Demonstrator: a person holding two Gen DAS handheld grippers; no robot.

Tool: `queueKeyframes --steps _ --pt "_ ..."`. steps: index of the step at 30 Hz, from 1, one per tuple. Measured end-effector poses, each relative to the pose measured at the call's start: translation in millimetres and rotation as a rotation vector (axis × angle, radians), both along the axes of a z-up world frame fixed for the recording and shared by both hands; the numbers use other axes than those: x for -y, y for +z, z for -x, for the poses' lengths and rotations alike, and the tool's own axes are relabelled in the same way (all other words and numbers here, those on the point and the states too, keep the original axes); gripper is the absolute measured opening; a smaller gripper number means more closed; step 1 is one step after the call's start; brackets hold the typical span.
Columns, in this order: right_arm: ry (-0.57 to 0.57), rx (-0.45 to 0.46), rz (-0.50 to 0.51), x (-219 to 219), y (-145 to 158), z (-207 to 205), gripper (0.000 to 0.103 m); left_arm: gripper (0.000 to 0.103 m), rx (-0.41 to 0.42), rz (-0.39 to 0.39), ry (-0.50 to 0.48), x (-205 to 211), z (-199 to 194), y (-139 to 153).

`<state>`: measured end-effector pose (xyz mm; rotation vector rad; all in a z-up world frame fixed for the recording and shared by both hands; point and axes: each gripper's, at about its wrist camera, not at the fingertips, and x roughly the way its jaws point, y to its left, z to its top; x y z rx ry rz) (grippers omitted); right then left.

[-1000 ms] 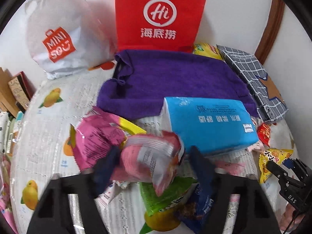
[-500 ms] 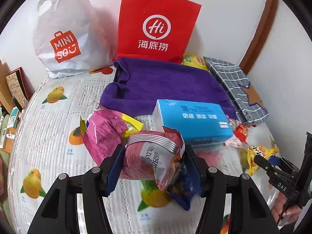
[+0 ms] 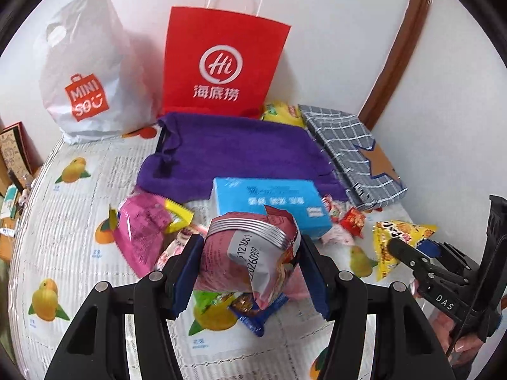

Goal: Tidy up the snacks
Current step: 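Grasp the pink-white wrapper with the left tool while the right tool grasps the yellow triangular snack, then carry the pink-white wrapper and yellow snack over the purple towel with both tools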

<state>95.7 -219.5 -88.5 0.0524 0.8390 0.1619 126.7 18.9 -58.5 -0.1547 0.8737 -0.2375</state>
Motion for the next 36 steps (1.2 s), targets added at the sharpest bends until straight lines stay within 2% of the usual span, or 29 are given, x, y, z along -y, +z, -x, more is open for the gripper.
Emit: queueKeyframes --steps 8,16,23,36 --pt "0.016 0.022 -0.023 -15 23 -27 0.052 0.058 0.03 -0.003 -0.012 2 -20 20" --pt "0.031 0.057 -0.003 -32 41 -81 0.052 0.058 0.035 -0.023 -0.001 -4 -61 32" --pt "0.042 0.07 0.002 -42 46 -130 0.052 0.058 0.033 -0.056 -0.002 -6 -103 31" --pt "0.038 0.092 0.003 -37 40 -220 0.052 0.058 0.023 -0.036 0.007 -12 -192 12"
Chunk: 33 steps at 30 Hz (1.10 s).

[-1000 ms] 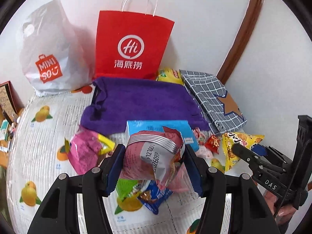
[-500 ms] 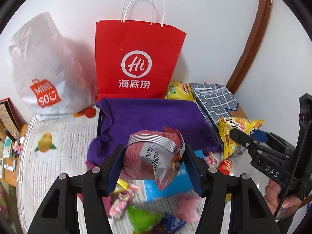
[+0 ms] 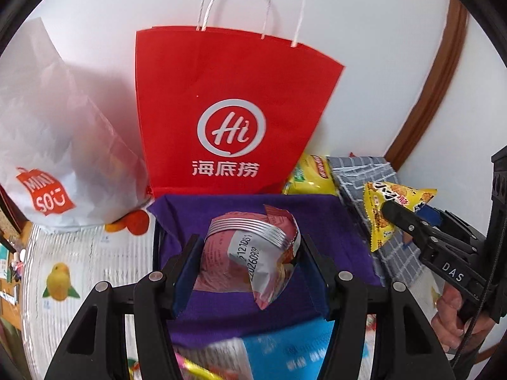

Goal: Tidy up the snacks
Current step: 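Carry the pink-white wrapper and yellow snack over the purple towel with both tools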

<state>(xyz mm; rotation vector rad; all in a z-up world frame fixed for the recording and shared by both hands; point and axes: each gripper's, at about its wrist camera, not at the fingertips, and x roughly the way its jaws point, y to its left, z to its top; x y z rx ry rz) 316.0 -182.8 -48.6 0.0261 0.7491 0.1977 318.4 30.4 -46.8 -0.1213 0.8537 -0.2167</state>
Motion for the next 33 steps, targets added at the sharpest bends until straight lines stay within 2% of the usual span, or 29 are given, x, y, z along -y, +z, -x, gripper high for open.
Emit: queueKeyframes --steps 5,9,12,14,20,33 --pt "0.019 -0.04 0.012 2 -31 -22 0.052 0.058 -0.049 -0.011 -0.003 -2 -20 -33" --pt "0.025 -0.119 0.028 5 -67 -40 0.052 0.058 -0.117 -0.019 -0.005 -5 -32 -63" --pt "0.015 -0.146 0.048 8 -82 -45 0.052 0.058 -0.123 -0.021 0.013 -12 -35 -69" --pt "0.013 -0.153 0.053 10 -85 -47 0.052 0.058 -0.137 0.014 0.005 -17 -37 -70" --pt "0.026 -0.159 0.061 9 -89 -49 0.052 0.058 -0.134 0.005 0.021 -23 -38 -72" --pt "0.084 -0.219 0.082 -9 -109 -59 0.052 0.058 -0.2 -0.071 0.04 -20 -47 -92"
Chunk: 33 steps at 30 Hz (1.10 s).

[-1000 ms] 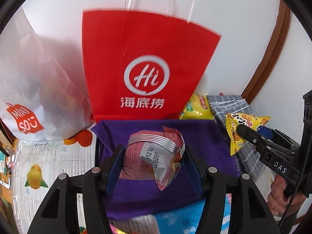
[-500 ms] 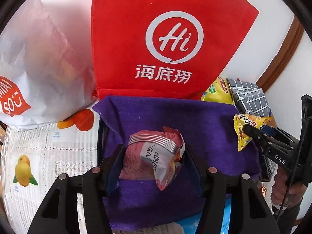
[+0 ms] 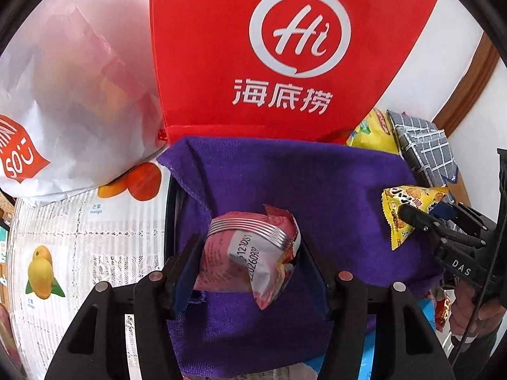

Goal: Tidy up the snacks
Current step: 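Carry the pink-white wrapper and yellow snack over the purple towel with both tools, then open the left tool and right tool, dropping both snacks onto the purple towel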

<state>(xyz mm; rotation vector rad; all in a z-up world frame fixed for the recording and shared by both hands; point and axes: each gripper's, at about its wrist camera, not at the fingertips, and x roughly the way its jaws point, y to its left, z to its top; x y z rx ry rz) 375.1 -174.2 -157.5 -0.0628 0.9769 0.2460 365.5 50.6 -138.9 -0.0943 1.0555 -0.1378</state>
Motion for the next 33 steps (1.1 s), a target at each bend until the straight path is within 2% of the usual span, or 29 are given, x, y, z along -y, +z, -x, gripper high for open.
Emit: queueKeyframes --steps 14,29,31,33 --pt "0.006 -0.038 0.036 -10 -16 -5 0.052 0.058 -0.036 0.006 -0.017 8 -4 -12" --pt "-0.005 -0.05 0.039 -12 -18 -7 0.053 0.059 -0.042 -0.008 -0.033 13 -5 -14" --pt "0.002 -0.055 0.027 -12 -16 -7 0.054 0.059 -0.043 -0.012 -0.031 13 -5 -14" --pt "0.009 -0.061 -0.005 -13 -13 -6 0.06 0.06 -0.041 -0.011 -0.028 13 -4 -12"
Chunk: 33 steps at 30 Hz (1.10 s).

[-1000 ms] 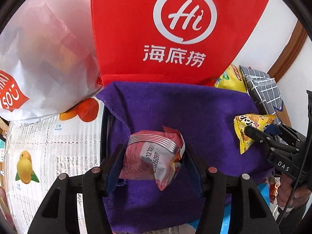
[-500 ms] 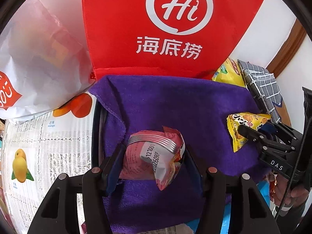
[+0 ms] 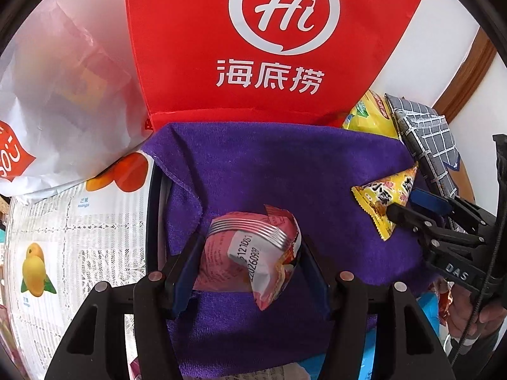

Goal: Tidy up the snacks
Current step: 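Open the left tool and right tool, dropping both snacks onto the purple towel, then grasp the pink snack bag with the left tool while the right tool grasps the red candy packet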

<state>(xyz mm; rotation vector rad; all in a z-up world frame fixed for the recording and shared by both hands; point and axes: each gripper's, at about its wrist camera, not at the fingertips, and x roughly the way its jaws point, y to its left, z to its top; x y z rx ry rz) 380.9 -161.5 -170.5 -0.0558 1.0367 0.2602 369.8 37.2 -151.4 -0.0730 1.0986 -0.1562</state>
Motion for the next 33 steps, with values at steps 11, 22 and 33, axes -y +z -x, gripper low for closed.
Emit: queueKeyframes --steps 11,22,33 --pt "-0.01 0.082 -0.003 -6 37 16 0.074 0.077 0.032 0.008 0.0 0 10 26" --pt "-0.084 0.189 -0.043 12 88 73 0.08 0.077 0.168 0.075 -0.004 0 39 78" --pt "-0.226 0.243 0.02 52 112 153 0.08 0.077 0.207 0.052 -0.029 -1 91 119"
